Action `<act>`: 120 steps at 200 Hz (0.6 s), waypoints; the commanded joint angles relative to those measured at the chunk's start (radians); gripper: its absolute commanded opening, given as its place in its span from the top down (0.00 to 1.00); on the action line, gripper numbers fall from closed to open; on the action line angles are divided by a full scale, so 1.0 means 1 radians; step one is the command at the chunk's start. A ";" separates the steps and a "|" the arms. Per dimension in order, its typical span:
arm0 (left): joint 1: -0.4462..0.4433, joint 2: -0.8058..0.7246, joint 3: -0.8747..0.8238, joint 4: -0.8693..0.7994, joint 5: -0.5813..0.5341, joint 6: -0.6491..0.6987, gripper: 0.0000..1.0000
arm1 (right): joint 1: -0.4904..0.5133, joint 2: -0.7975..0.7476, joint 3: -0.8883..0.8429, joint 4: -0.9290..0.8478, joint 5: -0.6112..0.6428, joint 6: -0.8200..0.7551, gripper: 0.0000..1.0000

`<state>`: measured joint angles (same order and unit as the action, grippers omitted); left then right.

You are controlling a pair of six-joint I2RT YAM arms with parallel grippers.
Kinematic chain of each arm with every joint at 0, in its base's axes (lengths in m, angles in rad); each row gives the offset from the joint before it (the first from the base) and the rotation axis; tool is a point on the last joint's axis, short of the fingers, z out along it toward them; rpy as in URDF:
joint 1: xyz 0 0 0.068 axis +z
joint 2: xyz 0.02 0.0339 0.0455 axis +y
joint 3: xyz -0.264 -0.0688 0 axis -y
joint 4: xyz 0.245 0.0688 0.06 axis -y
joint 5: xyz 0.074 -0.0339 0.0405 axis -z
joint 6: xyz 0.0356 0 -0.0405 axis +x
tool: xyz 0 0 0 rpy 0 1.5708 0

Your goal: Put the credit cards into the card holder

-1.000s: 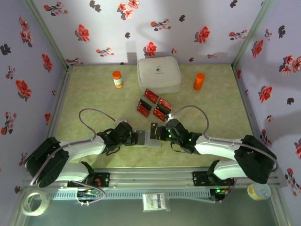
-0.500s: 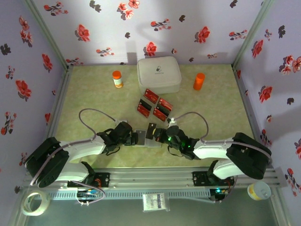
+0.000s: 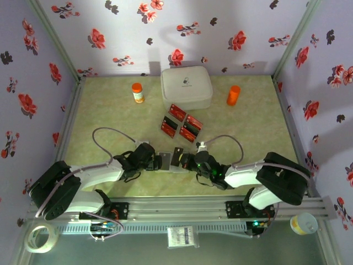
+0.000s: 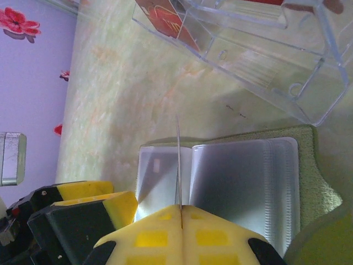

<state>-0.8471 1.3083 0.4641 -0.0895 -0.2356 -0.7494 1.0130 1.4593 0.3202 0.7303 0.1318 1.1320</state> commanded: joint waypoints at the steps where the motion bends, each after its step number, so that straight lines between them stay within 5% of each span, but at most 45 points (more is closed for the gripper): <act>1: -0.003 0.050 -0.053 -0.007 0.101 -0.031 0.07 | 0.011 0.016 -0.017 0.054 0.023 0.024 1.00; 120: -0.004 -0.020 -0.007 -0.065 0.099 -0.020 0.06 | 0.015 0.058 -0.032 0.087 0.017 0.053 1.00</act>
<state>-0.8478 1.2854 0.4622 -0.0944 -0.2249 -0.7498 1.0195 1.4979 0.3065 0.7979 0.1314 1.1641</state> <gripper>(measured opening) 0.936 0.057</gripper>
